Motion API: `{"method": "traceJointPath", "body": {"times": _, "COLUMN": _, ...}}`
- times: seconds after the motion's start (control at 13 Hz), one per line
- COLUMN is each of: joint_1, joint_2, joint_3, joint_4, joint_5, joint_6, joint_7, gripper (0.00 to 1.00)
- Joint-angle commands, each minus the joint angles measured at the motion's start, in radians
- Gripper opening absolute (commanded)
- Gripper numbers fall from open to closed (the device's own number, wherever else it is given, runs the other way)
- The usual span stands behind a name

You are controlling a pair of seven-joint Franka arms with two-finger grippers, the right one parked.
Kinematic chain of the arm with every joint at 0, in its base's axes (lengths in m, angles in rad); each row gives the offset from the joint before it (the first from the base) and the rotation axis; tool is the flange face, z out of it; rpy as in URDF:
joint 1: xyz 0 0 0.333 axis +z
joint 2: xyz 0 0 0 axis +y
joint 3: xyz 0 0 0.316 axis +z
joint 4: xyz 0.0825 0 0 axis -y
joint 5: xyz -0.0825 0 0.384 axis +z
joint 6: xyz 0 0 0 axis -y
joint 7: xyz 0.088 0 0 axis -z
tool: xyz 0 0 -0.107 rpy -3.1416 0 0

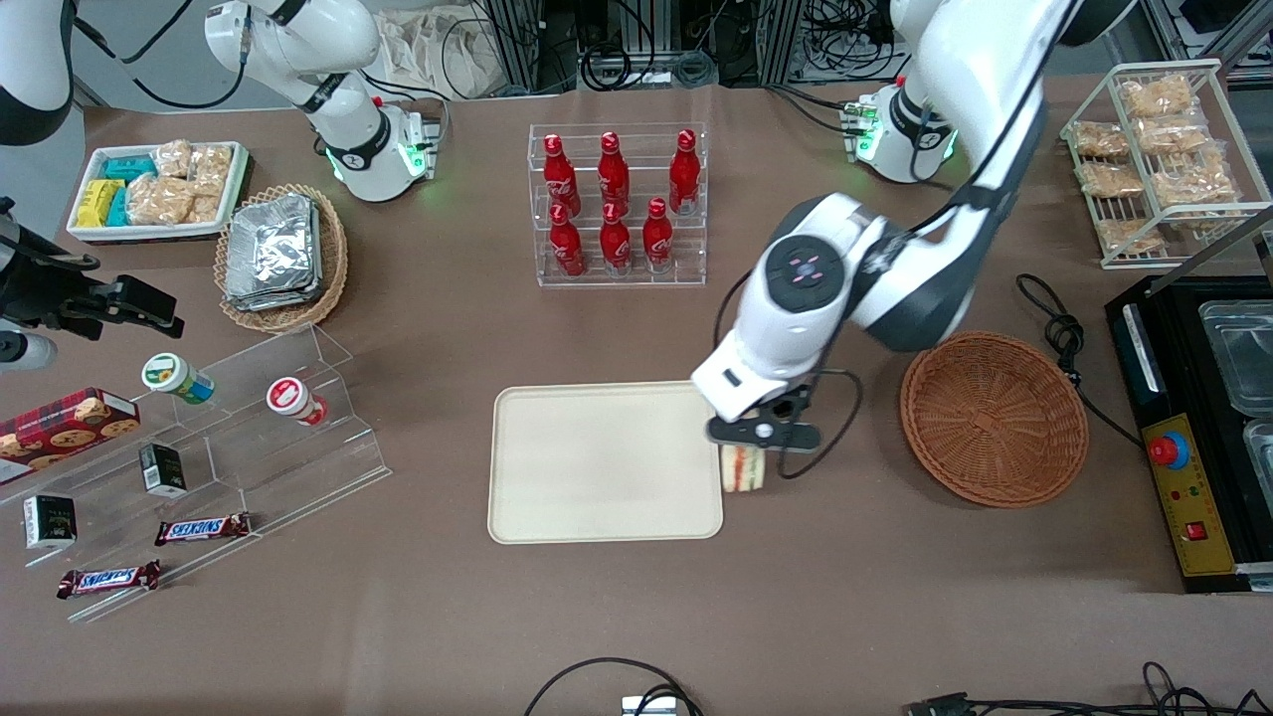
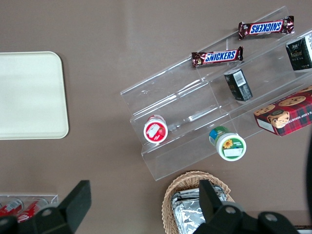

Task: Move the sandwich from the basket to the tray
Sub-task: 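Carry the sandwich with the left gripper over the cream tray, then lower the sandwich onto the tray and open the left gripper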

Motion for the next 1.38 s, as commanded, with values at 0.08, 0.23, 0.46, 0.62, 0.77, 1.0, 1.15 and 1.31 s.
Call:
{"method": "traceJointPath", "body": {"times": 0.08, "joint_1": -0.063, "joint_2": 0.126, "joint_3": 0.007, "joint_4": 0.085, "joint_5": 0.052, "joint_6": 0.074, "joint_7": -0.1, "gripper": 0.21}}
{"method": "traceJointPath", "body": {"times": 0.23, "joint_1": -0.091, "joint_2": 0.175, "joint_3": 0.008, "joint_4": 0.088, "joint_5": 0.101, "joint_6": 0.114, "joint_7": -0.146, "gripper": 0.21}}
{"method": "traceJointPath", "body": {"times": 0.46, "joint_1": -0.108, "joint_2": 0.218, "joint_3": 0.008, "joint_4": 0.09, "joint_5": 0.146, "joint_6": 0.125, "joint_7": -0.175, "gripper": 0.21}}
{"method": "traceJointPath", "body": {"times": 0.62, "joint_1": -0.108, "joint_2": 0.241, "joint_3": 0.008, "joint_4": 0.09, "joint_5": 0.145, "joint_6": 0.161, "joint_7": -0.168, "gripper": 0.21}}
{"method": "traceJointPath", "body": {"times": 0.77, "joint_1": -0.111, "joint_2": 0.258, "joint_3": 0.008, "joint_4": 0.089, "joint_5": 0.145, "joint_6": 0.174, "joint_7": -0.172, "gripper": 0.21}}
{"method": "traceJointPath", "body": {"times": 1.0, "joint_1": -0.123, "joint_2": 0.285, "joint_3": 0.008, "joint_4": 0.092, "joint_5": 0.164, "joint_6": 0.18, "joint_7": -0.175, "gripper": 0.21}}
{"method": "traceJointPath", "body": {"times": 1.15, "joint_1": -0.125, "joint_2": 0.296, "joint_3": 0.008, "joint_4": 0.09, "joint_5": 0.169, "joint_6": 0.183, "joint_7": -0.177, "gripper": 0.22}}
{"method": "traceJointPath", "body": {"times": 1.31, "joint_1": -0.134, "joint_2": 0.305, "joint_3": 0.01, "joint_4": 0.092, "joint_5": 0.171, "joint_6": 0.189, "joint_7": -0.177, "gripper": 0.26}}
